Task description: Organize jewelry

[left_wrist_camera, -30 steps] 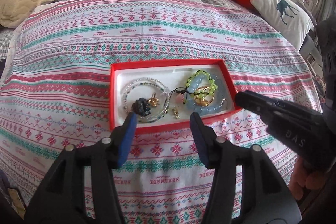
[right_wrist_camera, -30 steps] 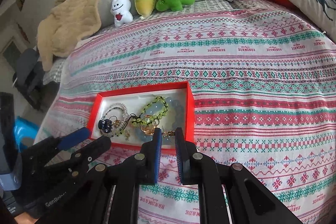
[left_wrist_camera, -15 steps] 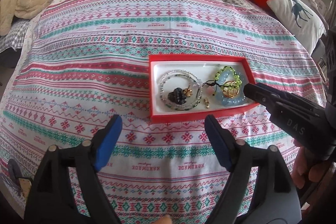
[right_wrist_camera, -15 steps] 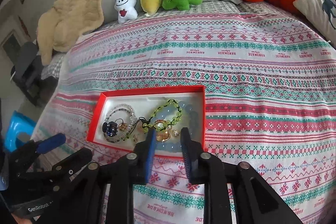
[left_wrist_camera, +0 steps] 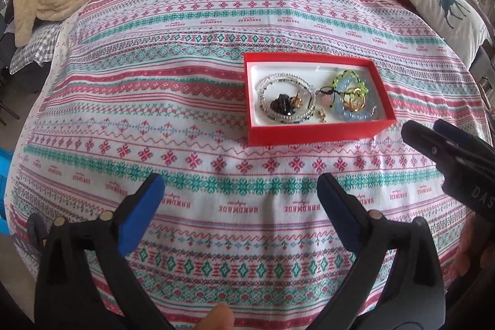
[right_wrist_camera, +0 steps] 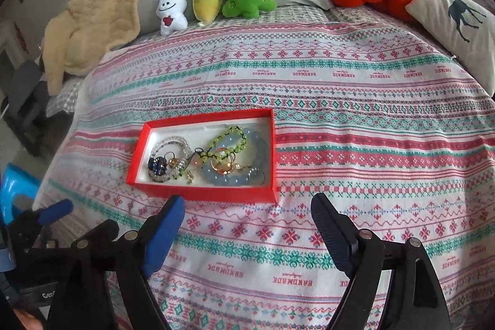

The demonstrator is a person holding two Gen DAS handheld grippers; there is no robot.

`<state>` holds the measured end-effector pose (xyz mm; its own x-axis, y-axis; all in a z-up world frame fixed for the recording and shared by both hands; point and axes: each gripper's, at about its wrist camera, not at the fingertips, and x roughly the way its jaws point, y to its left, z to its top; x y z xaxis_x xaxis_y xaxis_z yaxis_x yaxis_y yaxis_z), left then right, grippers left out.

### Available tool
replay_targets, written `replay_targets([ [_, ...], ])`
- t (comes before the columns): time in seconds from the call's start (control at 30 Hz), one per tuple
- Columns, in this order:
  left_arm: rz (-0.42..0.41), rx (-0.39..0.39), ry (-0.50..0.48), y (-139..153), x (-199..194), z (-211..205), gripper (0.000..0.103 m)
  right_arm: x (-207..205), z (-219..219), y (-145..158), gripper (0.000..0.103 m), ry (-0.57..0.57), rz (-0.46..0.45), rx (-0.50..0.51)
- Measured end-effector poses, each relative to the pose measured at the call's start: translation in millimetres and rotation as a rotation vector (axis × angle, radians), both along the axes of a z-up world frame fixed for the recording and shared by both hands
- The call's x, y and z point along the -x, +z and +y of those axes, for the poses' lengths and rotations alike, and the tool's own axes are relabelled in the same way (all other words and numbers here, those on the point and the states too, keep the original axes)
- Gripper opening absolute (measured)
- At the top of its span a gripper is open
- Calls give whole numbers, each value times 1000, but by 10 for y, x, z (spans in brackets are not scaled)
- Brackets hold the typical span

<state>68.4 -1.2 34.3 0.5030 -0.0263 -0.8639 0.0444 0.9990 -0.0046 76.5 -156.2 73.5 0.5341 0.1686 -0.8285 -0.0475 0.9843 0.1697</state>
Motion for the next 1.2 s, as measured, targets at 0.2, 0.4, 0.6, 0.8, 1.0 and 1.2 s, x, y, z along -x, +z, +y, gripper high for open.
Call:
replay_targets([
  [0.2, 11, -5, -8, -18, 81, -22, 99, 177, -10, 0, 89, -18, 29, 51],
  [0.4, 9, 8, -6, -11, 98, -21, 99, 228, 18, -12, 89, -9, 43, 65],
  [0.6, 10, 7, -2, -19, 91, -36, 99, 222, 27, -26, 89, -7, 49, 74],
  [0.8, 10, 7, -2, -20, 95, -36, 99, 215, 10, -53, 89, -14, 61, 73],
  [1.0, 12, 7, -4, -37, 84, -45, 99, 218, 8, -57, 89, -17, 64, 72],
  [1.2, 13, 8, -3, -42, 88, -42, 99, 222, 12, -61, 89, -17, 69, 71],
])
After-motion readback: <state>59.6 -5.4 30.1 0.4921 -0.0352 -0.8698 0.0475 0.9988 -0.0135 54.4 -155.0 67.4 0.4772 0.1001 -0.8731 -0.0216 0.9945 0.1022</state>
